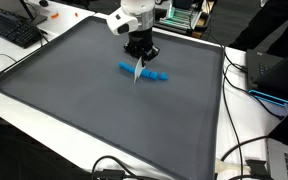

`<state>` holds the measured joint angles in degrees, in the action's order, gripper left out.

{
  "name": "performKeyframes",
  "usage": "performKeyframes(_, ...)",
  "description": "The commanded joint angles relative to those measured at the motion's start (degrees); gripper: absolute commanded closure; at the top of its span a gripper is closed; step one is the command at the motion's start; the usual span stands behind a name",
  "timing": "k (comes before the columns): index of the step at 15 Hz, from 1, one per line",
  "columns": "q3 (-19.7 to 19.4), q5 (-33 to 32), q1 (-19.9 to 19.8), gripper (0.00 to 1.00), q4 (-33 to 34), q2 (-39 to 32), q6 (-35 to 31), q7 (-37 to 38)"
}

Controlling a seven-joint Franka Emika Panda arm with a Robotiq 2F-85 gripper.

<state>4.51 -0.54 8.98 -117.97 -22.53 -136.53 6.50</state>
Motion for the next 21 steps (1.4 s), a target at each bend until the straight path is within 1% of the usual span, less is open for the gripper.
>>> performKeyframes(1,-0.3,-0.8,0.0,0.99,-1.9,1.9,0.2,0.7)
performKeyframes(11,-2.0,-2.7,-0.8,0.99,-1.3,5.3,0.4,0.8)
performKeyframes(16,-3.0,-3.6,-1.7,0.99,-0.8,4.5,0.5,0.7)
performKeyframes(21,-2.7,-2.8,-2.3,0.99,-0.7,3.1,0.3,0.1)
